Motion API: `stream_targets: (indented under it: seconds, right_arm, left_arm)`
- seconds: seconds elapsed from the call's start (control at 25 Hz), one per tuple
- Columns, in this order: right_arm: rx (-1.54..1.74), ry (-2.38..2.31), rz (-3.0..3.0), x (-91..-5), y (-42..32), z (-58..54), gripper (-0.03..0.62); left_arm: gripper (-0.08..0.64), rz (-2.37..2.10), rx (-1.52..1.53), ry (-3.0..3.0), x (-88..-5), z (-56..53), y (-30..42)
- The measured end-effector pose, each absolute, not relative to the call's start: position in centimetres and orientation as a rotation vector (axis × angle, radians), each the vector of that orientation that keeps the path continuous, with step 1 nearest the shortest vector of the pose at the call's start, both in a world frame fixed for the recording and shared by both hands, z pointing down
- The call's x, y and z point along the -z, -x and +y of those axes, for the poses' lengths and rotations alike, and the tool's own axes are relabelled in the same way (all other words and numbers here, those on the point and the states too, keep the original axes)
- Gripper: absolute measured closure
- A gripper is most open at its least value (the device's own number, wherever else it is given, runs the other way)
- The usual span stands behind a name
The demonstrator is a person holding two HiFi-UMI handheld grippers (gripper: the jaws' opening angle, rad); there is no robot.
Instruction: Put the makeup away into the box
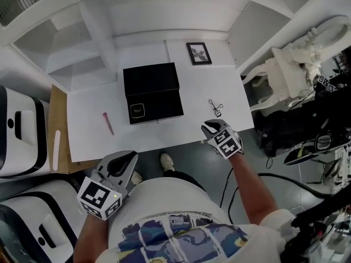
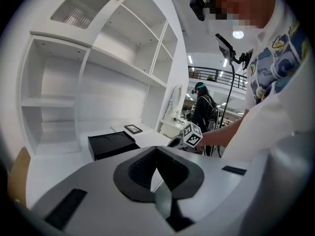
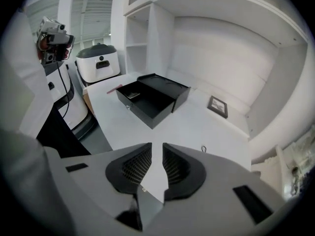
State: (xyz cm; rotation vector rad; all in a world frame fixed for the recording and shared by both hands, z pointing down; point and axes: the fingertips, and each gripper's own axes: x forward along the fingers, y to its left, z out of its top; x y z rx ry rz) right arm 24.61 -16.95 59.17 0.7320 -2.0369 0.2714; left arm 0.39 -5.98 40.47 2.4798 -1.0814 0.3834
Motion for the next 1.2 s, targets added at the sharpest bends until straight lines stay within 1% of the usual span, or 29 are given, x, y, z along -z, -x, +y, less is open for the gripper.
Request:
stream_targets:
  seconds: [0.08,0.12,0.36,0.64,1.0,1.08,1.2]
  right_arm:
    - [-0.306,-0.791,-2.003,-59.9,-27.2,-17.5,0.472]
    - [-0.323,-0.822,-1.987,-60.2,-28.4,-17.8,0.468]
    - [-0.396,-0.976,-1.9,-62.4,-34.2,-19.8,0.469]
    - [-0.484,-1.007,-1.871,-64.9,-36.9,-21.9,0.468]
    - [-0.522,-0.958,-1.895,-67.0,-36.6,-23.8,0.471]
    - [-0.518,-0.949,-1.902,-67.3,-36.4,-24.0,0.48]
    - [-0.513,-0.943,-1.907,-67.6,-36.2,-24.2,0.514]
  left_arm:
    - [0.546,-1.069,-0.391,-2.486,-40.4,-6.4,-1.0]
    - [0.546,-1.062,-0.395,-2.49,-40.3,-6.5,-1.3]
    - [0.546,-1.059,-0.422,-2.497,-40.4,-7.4,-2.4]
    - [0.546,-1.105,-0.434,-2.47,-40.1,-8.1,-3.5]
    - [0.546,-1.163,-0.452,-2.427,-40.3,-8.3,-4.7]
    - [0.546,-1.175,-0.454,-2.417,-40.4,-8.2,-4.9]
    - [0.546,-1.187,-0.45,-2.407,-40.6,-8.2,-5.2]
